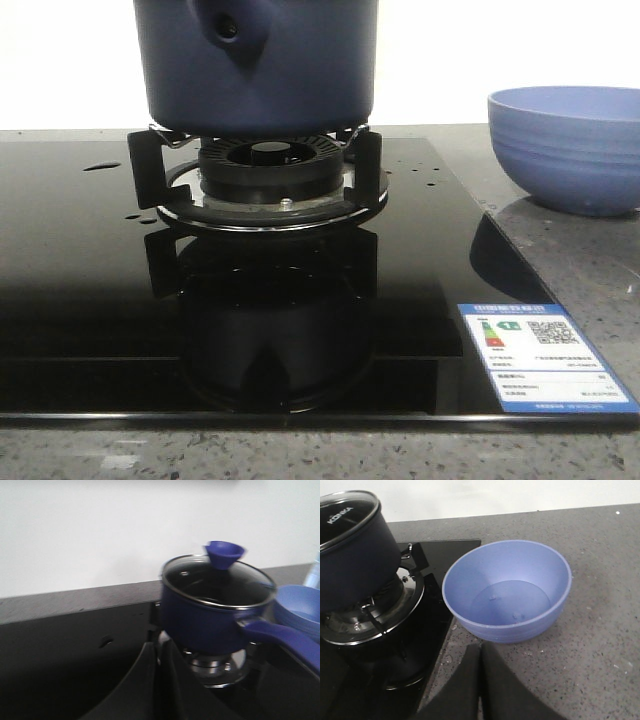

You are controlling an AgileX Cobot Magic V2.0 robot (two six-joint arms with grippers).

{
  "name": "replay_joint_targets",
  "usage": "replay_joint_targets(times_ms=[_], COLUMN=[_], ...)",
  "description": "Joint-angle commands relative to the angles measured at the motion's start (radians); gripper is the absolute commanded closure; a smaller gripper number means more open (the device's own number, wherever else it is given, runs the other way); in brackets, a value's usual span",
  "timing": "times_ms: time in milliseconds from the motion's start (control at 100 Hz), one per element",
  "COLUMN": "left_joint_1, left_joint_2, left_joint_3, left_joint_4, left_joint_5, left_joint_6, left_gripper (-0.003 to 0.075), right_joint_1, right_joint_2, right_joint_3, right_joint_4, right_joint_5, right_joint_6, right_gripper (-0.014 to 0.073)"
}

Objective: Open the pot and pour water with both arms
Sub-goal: 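Grasp the purple lid knob with the left gripper and lift the lid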

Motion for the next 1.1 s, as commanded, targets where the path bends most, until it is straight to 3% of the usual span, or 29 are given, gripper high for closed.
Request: replay_joint_targets(times_ms=[0, 100, 170, 240, 320, 380, 630, 1090], left_joint_1=[-0.046, -0.087, -0.113, -0.133, -0.146, -0.152, -0.167, -0.167], left_joint_2=[0.040, 0.082, 0.118, 0.158, 0.211, 0.247, 0.439, 0.778], left_joint_3=[-0.045, -0.057, -0.065, -0.069, -0.076, -0.084, -0.159, -0.367], left_joint_4=[-0.071, -0.138, -0.207, -0.287, -0.367, -0.430, -0.647, -0.757], left_joint_5=[-0.066, -0.071, -0.071, -0.077, -0.091, -0.096, -0.094, -0.044], left_joint_6=[0.072, 0.129, 0.192, 0.260, 0.315, 0.377, 0.629, 0.797], left_gripper=[0.0730, 0.0652, 0.0548, 0.0423, 0.0309, 0.0269, 0.0269, 0.0232], right_joint_1=[0.014, 0.018, 0.018, 0.018, 0.018, 0.018, 0.018, 0.018], right_joint_2=[0.027, 0.040, 0.043, 0.043, 0.043, 0.043, 0.043, 0.043], right_joint_3=[-0.054, -0.079, -0.090, -0.093, -0.092, -0.092, -0.092, -0.092], right_joint_4=[0.014, 0.014, 0.015, 0.015, 0.015, 0.015, 0.023, 0.023], right_joint_5=[-0.059, -0.054, -0.052, -0.054, -0.054, -0.052, -0.051, -0.028], right_joint_6=[-0.045, -0.044, -0.044, -0.044, -0.044, -0.044, -0.044, -0.044], right_gripper=[0.0643, 0.0545, 0.0391, 0.0176, 0.0057, 0.0050, 0.0088, 0.0088])
